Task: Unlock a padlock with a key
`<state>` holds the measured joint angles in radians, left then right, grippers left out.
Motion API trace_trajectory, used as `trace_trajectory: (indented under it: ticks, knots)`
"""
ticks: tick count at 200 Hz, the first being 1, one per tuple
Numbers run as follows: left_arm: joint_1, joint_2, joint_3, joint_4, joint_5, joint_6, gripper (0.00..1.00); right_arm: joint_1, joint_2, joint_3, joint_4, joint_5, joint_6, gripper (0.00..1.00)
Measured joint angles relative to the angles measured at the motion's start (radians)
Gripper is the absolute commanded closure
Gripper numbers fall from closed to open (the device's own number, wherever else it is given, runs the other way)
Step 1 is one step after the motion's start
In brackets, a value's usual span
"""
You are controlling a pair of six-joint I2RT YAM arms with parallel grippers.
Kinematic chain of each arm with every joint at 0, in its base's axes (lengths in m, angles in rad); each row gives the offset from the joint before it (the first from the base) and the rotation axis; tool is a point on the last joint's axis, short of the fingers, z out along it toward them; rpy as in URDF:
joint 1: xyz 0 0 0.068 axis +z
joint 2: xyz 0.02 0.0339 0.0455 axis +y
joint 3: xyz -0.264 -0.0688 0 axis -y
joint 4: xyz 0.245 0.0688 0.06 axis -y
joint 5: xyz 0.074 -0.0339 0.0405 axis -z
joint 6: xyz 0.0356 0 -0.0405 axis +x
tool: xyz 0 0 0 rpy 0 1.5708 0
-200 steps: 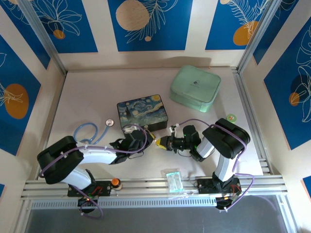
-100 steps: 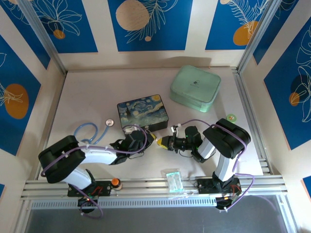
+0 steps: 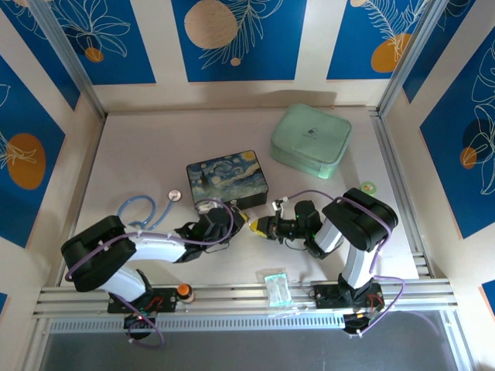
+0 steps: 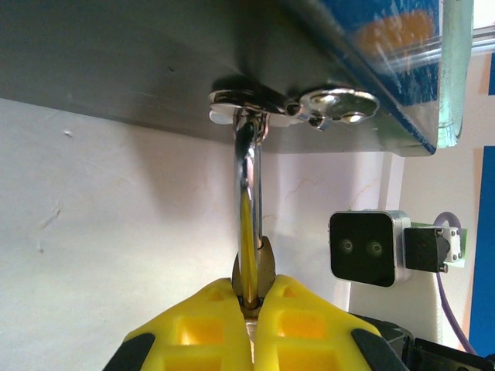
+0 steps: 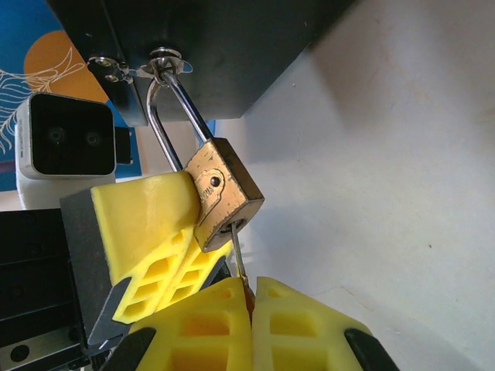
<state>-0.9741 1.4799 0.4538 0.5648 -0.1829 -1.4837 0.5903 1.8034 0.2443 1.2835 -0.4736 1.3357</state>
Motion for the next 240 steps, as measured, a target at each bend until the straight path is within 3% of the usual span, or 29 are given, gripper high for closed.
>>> trace_trajectory:
  ticks: [173, 240]
  knots:
    - [0.004, 0.002, -0.011, 0.072, 0.02, 0.026, 1.0, -0.057, 0.017, 0.025, 0.014, -0.132, 0.002, 1.0]
    - [0.003, 0.091, -0.056, 0.314, 0.037, 0.032, 1.0, -0.105, 0.007, 0.035, 0.003, -0.205, 0.045, 1.0]
